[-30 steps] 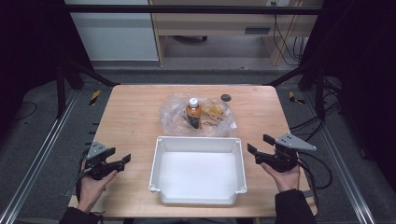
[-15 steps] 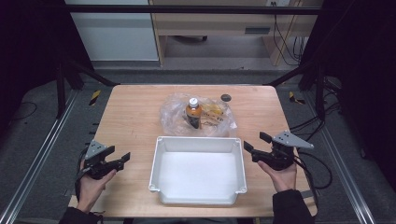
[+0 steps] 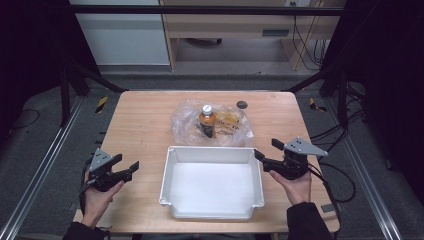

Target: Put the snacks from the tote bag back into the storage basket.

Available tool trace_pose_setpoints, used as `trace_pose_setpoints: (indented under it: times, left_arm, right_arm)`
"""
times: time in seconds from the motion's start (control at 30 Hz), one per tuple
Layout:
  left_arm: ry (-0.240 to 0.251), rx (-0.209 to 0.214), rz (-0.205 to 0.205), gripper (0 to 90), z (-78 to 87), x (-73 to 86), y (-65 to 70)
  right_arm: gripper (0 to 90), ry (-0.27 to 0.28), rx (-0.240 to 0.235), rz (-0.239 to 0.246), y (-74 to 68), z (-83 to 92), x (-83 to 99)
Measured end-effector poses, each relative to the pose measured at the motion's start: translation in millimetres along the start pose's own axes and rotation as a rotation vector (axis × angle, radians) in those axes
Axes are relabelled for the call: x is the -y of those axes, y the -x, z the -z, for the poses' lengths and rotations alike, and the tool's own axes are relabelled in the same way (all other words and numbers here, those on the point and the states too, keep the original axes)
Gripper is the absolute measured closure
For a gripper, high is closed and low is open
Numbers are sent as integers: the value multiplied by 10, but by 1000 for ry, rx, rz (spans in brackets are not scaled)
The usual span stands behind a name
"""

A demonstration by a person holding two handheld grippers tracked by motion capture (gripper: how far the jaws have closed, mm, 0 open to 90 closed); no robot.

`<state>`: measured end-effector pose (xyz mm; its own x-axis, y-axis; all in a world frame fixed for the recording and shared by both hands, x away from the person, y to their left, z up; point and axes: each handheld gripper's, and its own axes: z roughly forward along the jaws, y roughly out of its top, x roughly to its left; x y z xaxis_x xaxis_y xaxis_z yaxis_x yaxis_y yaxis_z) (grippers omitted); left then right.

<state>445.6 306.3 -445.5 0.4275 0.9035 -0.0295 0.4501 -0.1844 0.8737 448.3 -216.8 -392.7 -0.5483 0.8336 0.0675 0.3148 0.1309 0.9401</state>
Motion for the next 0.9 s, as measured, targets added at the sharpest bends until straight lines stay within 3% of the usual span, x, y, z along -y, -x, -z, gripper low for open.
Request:
trace_pose_setpoints:
  times: [0.17,0.53,0.9]
  left_arm:
    - [8,-5,-3,272,13,-10,7]
    - [16,-1,-8,268,17,-26,32]
    - [27,-2,-15,266,33,-33,46]
  right_arm:
    - [249,-2,-2,24,-65,-71,-51]
    - [220,-3,0,-3,-77,-211,-144]
    - [195,-44,13,-21,-96,-448,-255]
